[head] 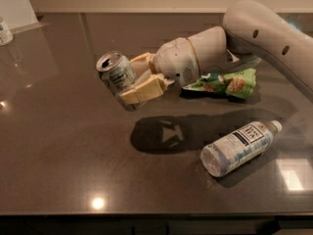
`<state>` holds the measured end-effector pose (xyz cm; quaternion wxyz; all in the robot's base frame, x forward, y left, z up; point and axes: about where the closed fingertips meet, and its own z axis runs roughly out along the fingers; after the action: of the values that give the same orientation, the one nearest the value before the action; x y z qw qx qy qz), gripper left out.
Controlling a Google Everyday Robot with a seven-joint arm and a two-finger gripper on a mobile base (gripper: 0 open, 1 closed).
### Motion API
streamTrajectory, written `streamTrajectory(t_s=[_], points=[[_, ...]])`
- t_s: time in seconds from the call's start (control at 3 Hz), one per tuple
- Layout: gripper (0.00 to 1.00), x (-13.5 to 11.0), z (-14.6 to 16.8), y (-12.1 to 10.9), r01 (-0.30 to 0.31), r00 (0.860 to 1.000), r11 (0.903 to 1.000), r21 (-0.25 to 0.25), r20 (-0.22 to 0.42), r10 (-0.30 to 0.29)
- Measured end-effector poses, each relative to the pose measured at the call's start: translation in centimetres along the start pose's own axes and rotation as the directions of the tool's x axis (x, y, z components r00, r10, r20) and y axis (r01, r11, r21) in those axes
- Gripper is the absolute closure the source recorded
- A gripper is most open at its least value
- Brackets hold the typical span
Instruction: Place 7up can upright
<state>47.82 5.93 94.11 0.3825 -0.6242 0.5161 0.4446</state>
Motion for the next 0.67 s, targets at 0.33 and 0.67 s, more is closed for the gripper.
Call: streamTrajectory(t_s=[0.33, 0.67], points=[[1.00, 0.8, 0.1, -0.6, -0.009, 0.999, 0.9999, 0.006, 0.051, 0.008], [1.00, 2.0, 0.7, -1.0, -0.020, 0.996, 0.9997, -0.014, 0.088, 0.021]])
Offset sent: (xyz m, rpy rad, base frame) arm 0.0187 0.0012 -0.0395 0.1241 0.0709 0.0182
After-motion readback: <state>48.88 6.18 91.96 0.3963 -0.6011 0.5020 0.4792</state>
